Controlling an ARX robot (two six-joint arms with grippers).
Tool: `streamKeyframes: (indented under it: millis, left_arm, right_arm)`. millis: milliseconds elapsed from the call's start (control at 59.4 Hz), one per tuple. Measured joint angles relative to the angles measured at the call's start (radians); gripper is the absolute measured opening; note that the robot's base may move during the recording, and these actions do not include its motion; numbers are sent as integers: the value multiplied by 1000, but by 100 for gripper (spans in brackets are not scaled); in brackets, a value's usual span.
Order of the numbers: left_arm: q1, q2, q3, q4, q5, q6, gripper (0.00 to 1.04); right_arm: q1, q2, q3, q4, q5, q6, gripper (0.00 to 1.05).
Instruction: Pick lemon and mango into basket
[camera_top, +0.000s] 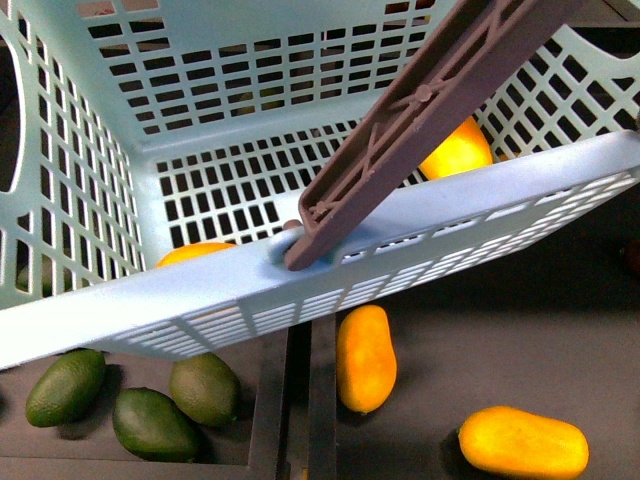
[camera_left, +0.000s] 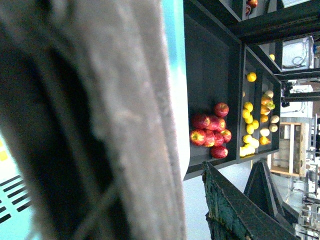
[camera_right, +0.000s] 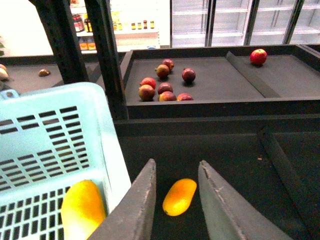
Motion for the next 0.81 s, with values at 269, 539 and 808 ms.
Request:
streamKeyframes:
  millis: [269, 539, 808]
  left_arm:
    - [0, 0, 0, 0, 1, 0, 27]
    - [0, 0, 0, 0, 8, -1, 27]
    - [0, 0, 0, 0, 2, 0, 27]
  right_arm:
    - [-80, -125, -127, 3, -100, -13, 2]
    - [-109, -261, -212, -48, -108, -13, 2]
    - [-109, -388, -258, -128, -108, -13, 2]
